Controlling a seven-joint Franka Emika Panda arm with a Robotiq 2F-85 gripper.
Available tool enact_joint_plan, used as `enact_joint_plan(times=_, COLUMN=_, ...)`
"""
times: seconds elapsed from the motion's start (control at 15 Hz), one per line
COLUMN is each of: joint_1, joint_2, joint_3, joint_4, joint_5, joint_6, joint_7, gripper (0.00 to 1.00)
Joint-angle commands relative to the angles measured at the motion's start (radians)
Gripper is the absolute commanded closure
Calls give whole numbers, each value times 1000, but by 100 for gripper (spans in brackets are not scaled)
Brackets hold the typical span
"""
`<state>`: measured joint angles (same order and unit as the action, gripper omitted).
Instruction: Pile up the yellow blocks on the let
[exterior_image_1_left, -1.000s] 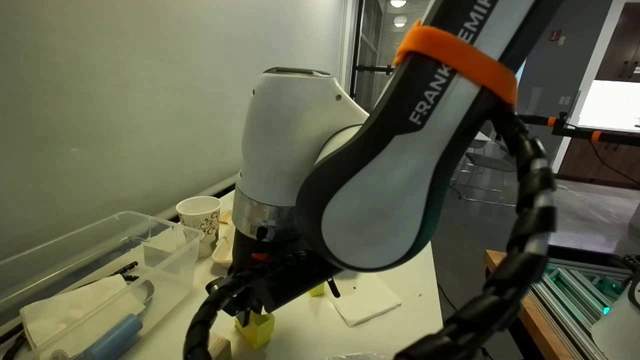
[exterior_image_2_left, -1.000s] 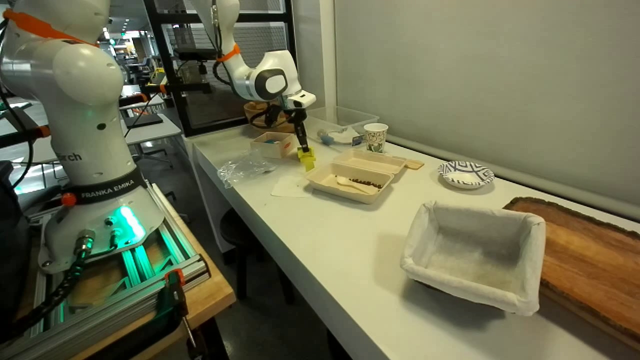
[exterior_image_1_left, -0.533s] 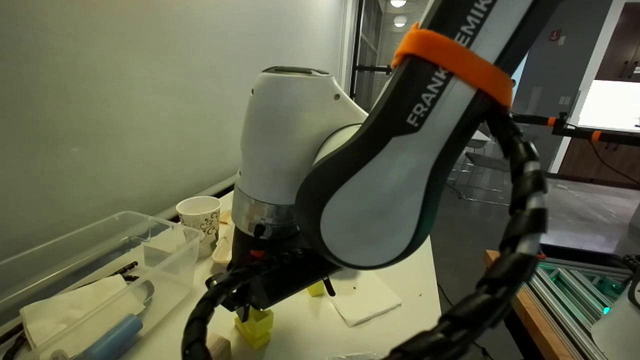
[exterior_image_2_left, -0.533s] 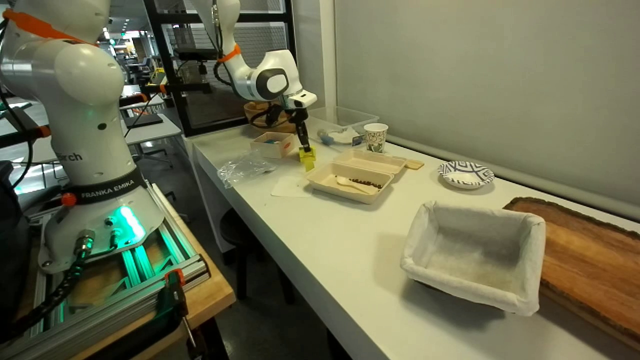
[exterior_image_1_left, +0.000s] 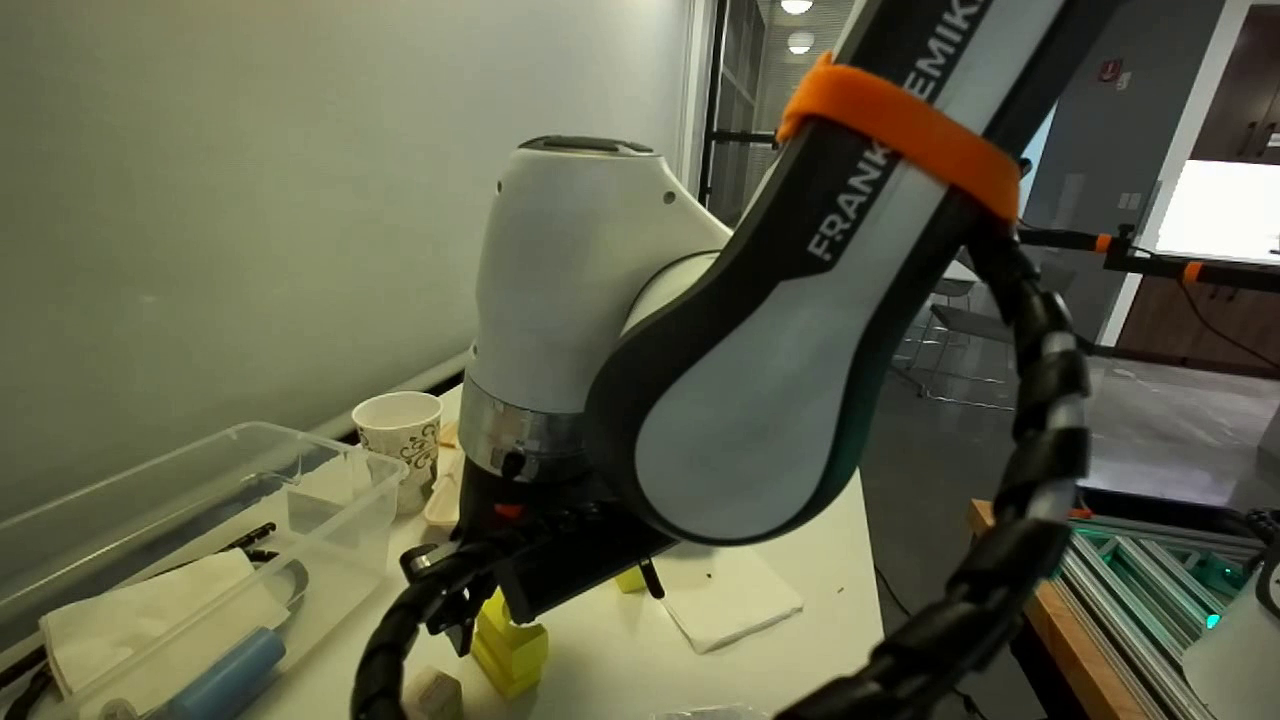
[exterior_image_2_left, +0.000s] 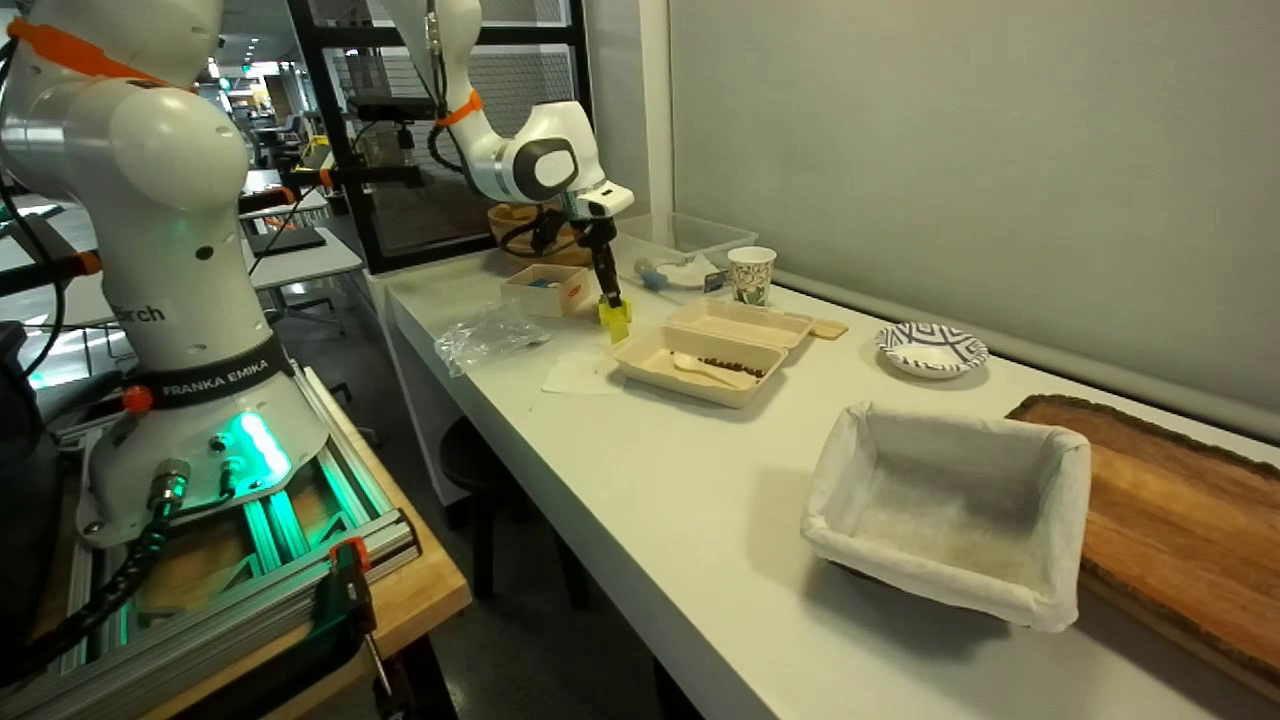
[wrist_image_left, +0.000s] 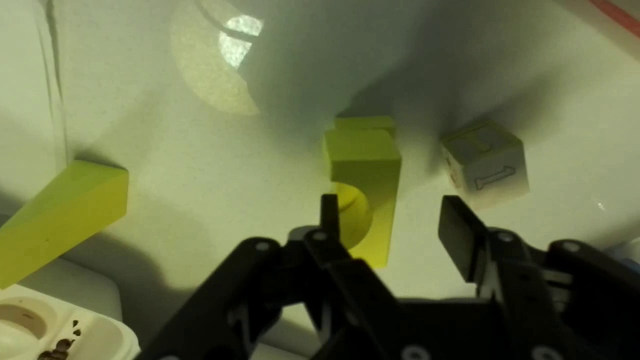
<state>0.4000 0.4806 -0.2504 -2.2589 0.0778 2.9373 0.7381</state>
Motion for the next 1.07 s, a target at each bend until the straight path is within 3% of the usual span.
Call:
enact_joint_plan(times=0.0, joint_1=6, joint_2=-35, joint_3=9, joint_4=-1, joint_5=-11, joint_6=-75, joint_7=28, gripper=13)
enact_joint_plan(times=0.13, joint_1=-1, joint_2=-85, joint_3=16, joint_4=-23, joint_5=-32, joint_6=-148, joint_7=17, gripper=1)
enact_joint_plan(times=0.33, joint_1=-39, joint_2=-192, joint_3=52, joint_4=-63, joint_5=-72, joint_6=-272, joint_7=-13, gripper=0)
enact_joint_plan(times=0.53, joint_1=-24, joint_2=-291, joint_3=-1, joint_4=-101, joint_5=-268, joint_6=-340, joint_7=87, gripper=0)
enact_joint_plan(times=0.8, joint_1=-131, joint_2=-410, joint_3=40, joint_4=-155, joint_5=-435, joint_6=-448, joint_7=150, gripper=0)
enact_joint_plan(times=1.0, joint_1=-226, joint_2=-473, joint_3=95, joint_4=-200, joint_5=-424, joint_6=-551, joint_7=67, gripper=0)
